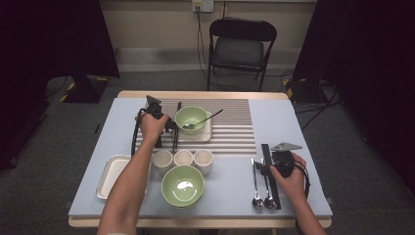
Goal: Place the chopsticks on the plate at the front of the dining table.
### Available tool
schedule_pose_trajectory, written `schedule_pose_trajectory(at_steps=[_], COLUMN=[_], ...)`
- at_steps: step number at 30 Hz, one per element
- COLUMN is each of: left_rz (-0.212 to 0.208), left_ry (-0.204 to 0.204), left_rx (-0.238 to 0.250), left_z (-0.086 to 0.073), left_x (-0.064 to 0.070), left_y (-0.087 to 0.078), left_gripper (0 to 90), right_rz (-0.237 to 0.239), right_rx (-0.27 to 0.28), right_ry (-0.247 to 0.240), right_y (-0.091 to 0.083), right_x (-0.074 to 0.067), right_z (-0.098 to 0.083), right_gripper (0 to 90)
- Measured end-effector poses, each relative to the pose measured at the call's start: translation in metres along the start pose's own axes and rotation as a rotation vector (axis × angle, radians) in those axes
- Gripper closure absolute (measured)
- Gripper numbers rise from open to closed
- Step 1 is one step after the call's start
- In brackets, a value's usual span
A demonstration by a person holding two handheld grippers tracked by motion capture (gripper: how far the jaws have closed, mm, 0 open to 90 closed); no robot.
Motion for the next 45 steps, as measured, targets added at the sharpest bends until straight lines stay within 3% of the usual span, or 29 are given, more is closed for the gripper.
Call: schedule_pose_trajectory(at_steps=[1, 10, 11, 13, 16, 23, 25, 26, 29, 30, 45], left_rz=[-0.003, 0.007, 0.001, 0.003, 0.002, -0.003, -0.002, 0.011, -0.003, 0.004, 0.001], left_ry=[-0.016, -0.013, -0.037, -0.001, -0.022, -0.018, -0.001, -0.027, 0.006, -0.010, 0.006], left_rx=[0.014, 0.027, 0.040, 0.022, 0.031, 0.034, 0.029, 0.050, 0.033, 0.045, 0.045], left_z=[0.001, 0.003, 0.004, 0.002, 0.004, 0.003, 0.002, 0.004, 0.002, 0.003, 0.001], left_x=[0.001, -0.001, 0.001, -0.002, 0.000, 0.001, 0.000, 0.002, 0.001, 0.002, 0.004], left_y=[0.001, 0.002, 0.003, 0.000, -0.001, -0.006, -0.009, -0.009, -0.013, -0.014, -0.027], left_gripper=[86.0, 85.2, 84.4, 83.8, 83.9, 83.4, 83.5, 83.5, 83.3, 83.3, 81.0], right_rz=[0.000, 0.002, 0.001, 0.003, 0.003, 0.000, 0.000, 0.000, 0.000, 0.000, 0.000], right_rx=[0.000, 0.000, 0.000, 0.000, 0.000, 0.000, 0.000, 0.000, 0.000, 0.000, 0.000], right_ry=[0.000, 0.000, 0.000, 0.001, 0.000, 0.000, 0.000, 0.000, 0.000, -0.001, -0.001], right_y=[0.000, 0.000, 0.000, 0.000, 0.000, 0.000, 0.000, 0.000, 0.000, 0.000, 0.000], right_x=[0.000, 0.000, 0.000, 0.000, 0.000, 0.000, 0.000, 0.000, 0.000, 0.000, 0.000], right_z=[0.000, 0.000, 0.000, 0.000, 0.000, 0.000, 0.000, 0.000, 0.000, 0.000, 0.000], right_gripper=[14.2, 14.2, 14.2, 14.2, 14.2, 14.2, 14.2, 14.2, 14.2, 14.2, 14.2])
Point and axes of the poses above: each handheld gripper's, and its own axes: y roughly forward along the jaws, z roughly out of its top, x roughly to its right, the point moved 9 cm from there along y, roughly forward along the jaws, and after that the axes turned 9 degrees about y, right-handed, at the moved point
